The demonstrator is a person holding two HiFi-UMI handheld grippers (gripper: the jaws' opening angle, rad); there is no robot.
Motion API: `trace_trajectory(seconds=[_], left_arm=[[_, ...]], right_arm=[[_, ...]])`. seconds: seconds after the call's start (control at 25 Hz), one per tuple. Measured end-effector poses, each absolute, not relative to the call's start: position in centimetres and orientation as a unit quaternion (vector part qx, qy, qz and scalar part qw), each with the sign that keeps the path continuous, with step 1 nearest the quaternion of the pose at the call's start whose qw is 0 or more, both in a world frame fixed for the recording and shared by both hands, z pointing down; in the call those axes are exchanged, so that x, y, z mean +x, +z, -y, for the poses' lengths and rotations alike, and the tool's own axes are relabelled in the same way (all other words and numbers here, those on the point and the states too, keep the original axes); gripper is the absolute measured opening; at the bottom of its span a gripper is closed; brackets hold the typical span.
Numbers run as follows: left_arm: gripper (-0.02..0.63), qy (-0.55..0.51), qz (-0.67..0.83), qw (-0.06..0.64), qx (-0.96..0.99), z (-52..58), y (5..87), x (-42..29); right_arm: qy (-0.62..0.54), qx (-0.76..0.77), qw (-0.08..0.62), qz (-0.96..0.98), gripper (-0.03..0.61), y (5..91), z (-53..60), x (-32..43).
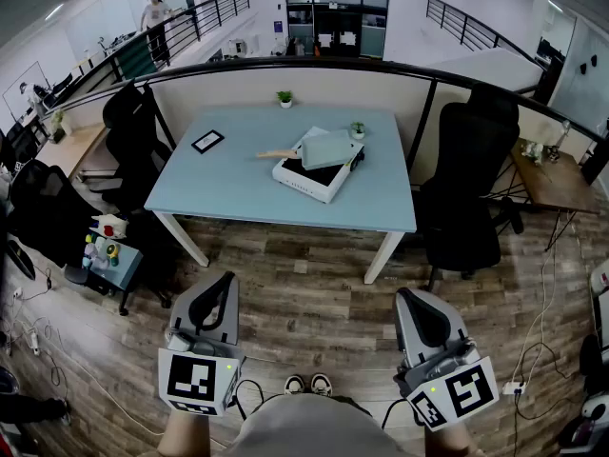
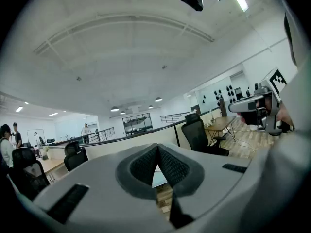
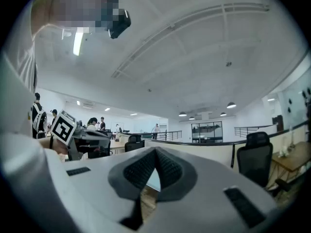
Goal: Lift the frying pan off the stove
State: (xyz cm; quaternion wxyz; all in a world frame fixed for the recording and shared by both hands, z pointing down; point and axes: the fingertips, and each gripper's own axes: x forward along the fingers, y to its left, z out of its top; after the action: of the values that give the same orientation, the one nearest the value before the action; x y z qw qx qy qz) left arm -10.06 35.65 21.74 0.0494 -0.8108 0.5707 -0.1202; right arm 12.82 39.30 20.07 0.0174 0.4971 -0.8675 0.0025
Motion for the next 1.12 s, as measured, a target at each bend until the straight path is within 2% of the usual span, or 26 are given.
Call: trace_trajectory(seconds=[0.16, 0.52, 0.64, 0.68, 0.72, 0.76, 0.92, 1.12], left_arm=[[0.002, -0.121, -0.569, 0.048, -0.812, -36.0, 21.8, -9.6], [0.002, -0.128, -0.571, 0.041, -0.81, -36.7, 22.9, -7.4], [0.003, -0.143, -0.573, 0.064, -0.804, -36.9, 23.5, -6.9], [0.038, -0.147, -0.574, 0.074, -0.802, -36.7, 23.6, -6.7], [0.211, -0.148, -0.572, 0.08, -0.802, -36.5, 23.7, -6.5], [0.317, -0.146, -0.571, 0.08, -0.804, -36.3, 23.8, -6.4], [0.368, -0.125, -0.574, 0.053, -0.807, -35.6, 24.3, -6.7], [0.371, -0.118, -0.579, 0.052, -0.805, -33.9, 24.4, -7.2]], right_arm=[[0.015, 0.498, 0.0, 0.867, 0.003, 19.9, -39.6, 13.5], [0.014, 0.486, 0.018, 0.874, 0.003, 21.3, -39.5, 15.3], [0.016, 0.479, 0.026, 0.878, 0.003, 22.0, -39.6, 15.6], [0.016, 0.476, 0.03, 0.879, 0.003, 22.2, -39.5, 15.6], [0.016, 0.473, 0.033, 0.88, 0.003, 22.4, -39.4, 15.6], [0.017, 0.471, 0.036, 0.881, 0.003, 22.6, -39.3, 15.6], [0.029, 0.464, 0.035, 0.885, 0.003, 23.4, -38.7, 15.5], [0.034, 0.46, 0.035, 0.887, 0.003, 23.8, -36.7, 15.1]])
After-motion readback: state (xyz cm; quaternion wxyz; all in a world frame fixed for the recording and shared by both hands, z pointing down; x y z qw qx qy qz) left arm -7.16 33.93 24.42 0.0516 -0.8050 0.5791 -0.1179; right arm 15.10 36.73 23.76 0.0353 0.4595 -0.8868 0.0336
